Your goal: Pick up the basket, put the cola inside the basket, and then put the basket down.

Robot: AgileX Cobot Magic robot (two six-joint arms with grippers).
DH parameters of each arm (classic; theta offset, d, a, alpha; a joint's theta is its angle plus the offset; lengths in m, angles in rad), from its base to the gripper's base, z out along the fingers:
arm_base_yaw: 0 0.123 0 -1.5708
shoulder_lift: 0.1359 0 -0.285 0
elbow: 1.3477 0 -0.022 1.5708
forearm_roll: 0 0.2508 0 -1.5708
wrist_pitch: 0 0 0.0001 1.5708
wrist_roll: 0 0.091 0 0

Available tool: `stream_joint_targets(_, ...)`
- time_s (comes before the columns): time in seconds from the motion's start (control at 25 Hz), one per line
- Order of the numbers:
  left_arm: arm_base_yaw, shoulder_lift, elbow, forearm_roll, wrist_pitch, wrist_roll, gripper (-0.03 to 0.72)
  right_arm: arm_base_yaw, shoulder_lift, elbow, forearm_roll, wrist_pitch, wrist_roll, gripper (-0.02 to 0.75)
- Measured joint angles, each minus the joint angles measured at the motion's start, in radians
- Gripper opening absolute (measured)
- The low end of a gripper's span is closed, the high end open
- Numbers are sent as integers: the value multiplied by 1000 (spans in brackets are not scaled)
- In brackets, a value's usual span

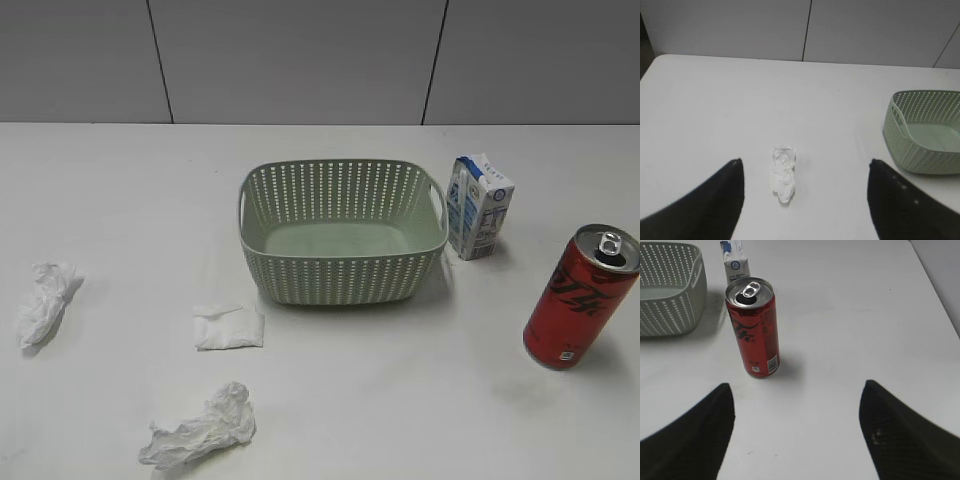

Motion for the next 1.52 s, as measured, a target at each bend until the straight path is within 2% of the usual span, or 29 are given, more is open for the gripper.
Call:
stream_joint_targets(0.24,0,199,-77,-76,-43,60,586,0,0,0,0,-1,0,589)
stream_joint_targets(0.6,-25,475,-169,-86,-50,66,586,0,0,0,0,-1,0,589)
stream_joint_targets(1.04,-54,888,-365,-118,3,69,586,0,0,0,0,-1,-1,589)
stream_joint_targets(1.28,-153,1090,-498,-118,11,65,586,0,0,0,0,-1,0,589)
stream_joint_targets(1.52,-285,1270,-644,-109,23,-19,586,0,0,0,0,-1,0,589)
